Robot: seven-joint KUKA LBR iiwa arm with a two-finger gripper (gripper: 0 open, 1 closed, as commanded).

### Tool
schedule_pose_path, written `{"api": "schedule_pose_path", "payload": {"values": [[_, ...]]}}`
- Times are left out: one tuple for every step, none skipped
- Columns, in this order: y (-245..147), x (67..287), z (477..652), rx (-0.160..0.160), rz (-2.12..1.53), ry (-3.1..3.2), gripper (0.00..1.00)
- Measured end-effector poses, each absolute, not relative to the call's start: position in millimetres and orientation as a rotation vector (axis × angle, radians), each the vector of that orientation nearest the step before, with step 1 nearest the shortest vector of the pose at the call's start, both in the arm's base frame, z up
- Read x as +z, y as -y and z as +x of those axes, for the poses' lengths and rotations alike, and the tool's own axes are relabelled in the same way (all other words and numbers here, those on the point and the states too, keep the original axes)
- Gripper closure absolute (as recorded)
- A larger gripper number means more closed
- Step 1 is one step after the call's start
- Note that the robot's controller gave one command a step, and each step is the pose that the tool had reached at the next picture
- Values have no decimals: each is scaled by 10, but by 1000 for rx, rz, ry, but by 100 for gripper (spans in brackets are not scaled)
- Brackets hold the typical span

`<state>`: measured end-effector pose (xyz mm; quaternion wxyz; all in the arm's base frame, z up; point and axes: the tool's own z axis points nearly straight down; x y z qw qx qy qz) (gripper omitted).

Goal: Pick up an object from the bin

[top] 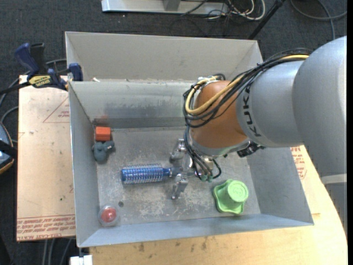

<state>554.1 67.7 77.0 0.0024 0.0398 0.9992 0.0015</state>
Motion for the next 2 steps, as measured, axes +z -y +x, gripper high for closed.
{"api": "schedule_pose_path", "payload": {"values": [[-689,802,5544,6,121,-3134,100],[-897,2120,5439,2,-241,-3126,100]]}}
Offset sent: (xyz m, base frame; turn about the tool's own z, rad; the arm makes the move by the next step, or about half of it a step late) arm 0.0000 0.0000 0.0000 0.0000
